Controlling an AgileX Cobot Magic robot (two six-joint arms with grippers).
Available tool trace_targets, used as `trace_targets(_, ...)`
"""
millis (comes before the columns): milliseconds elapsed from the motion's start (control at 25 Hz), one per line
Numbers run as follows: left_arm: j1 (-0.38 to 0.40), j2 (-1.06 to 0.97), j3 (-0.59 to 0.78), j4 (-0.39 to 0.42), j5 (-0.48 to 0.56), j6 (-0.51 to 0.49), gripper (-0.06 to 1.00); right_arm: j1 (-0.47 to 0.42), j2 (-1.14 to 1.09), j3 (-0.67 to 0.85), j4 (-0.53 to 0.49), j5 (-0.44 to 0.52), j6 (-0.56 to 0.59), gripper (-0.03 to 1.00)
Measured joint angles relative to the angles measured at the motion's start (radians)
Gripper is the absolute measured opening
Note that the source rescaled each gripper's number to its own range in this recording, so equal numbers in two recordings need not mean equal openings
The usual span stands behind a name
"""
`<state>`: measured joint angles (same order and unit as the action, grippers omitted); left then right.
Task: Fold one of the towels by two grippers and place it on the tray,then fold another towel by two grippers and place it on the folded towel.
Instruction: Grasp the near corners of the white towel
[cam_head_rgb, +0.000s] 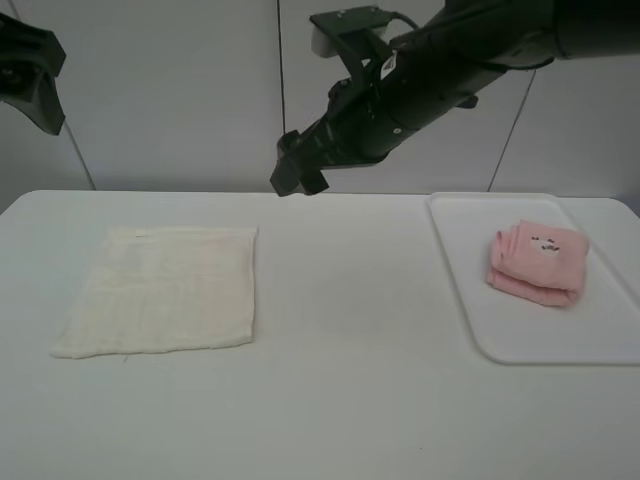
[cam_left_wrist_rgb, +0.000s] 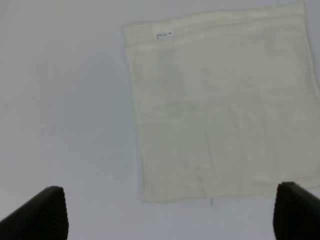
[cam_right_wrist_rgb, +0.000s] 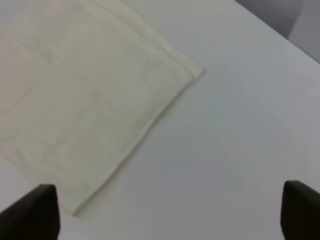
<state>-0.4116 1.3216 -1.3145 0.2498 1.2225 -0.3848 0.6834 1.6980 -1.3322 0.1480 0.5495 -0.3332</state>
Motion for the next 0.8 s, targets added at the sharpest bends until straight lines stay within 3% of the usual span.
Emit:
trace_targets(400,0.000,-0.002,0.002,-0.002,-0.004,-0.001,1.00,0.058,0.156,0.002,0.005,-0.032,0.000,0.93)
trace_targets(800,0.000,-0.002,0.002,-0.008,-0.016,-0.001,1.00,0.149,0.266,0.002,0.019,-0.189,-0.007,0.93)
